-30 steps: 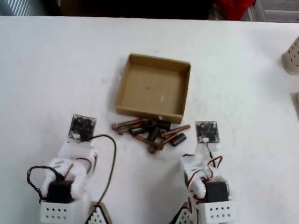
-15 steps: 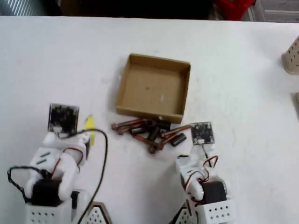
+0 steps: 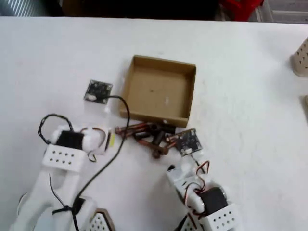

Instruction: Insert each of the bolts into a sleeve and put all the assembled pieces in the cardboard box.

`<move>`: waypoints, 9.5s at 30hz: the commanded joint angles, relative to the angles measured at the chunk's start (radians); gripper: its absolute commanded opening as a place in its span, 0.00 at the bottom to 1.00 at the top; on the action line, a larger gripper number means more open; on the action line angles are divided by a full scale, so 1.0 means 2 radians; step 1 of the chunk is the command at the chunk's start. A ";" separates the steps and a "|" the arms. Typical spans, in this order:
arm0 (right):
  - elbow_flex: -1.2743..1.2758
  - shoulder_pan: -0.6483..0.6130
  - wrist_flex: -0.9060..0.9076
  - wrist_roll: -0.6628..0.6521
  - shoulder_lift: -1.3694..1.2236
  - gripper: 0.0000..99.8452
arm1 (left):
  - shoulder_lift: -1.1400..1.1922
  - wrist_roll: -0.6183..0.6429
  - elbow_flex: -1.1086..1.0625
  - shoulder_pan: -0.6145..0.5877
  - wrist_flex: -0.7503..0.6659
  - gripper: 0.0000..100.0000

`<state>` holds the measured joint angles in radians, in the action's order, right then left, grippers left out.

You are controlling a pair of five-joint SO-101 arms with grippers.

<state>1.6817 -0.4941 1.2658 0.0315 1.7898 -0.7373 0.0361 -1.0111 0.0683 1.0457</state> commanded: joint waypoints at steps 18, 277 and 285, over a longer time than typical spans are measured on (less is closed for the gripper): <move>-0.081 0.157 -0.168 -0.294 -0.005 0.16 | -0.009 -0.036 -0.058 -0.046 -0.137 0.17; -0.283 0.148 -0.277 -0.389 -0.653 0.02 | 0.542 -0.238 0.406 0.027 0.035 0.02; -0.283 0.148 -0.279 -0.390 -0.653 0.02 | 0.540 -0.242 0.381 -0.035 0.111 0.02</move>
<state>1.1416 -0.1857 0.7227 -0.7311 0.4641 0.3537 -0.4365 -0.2271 0.0560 1.2206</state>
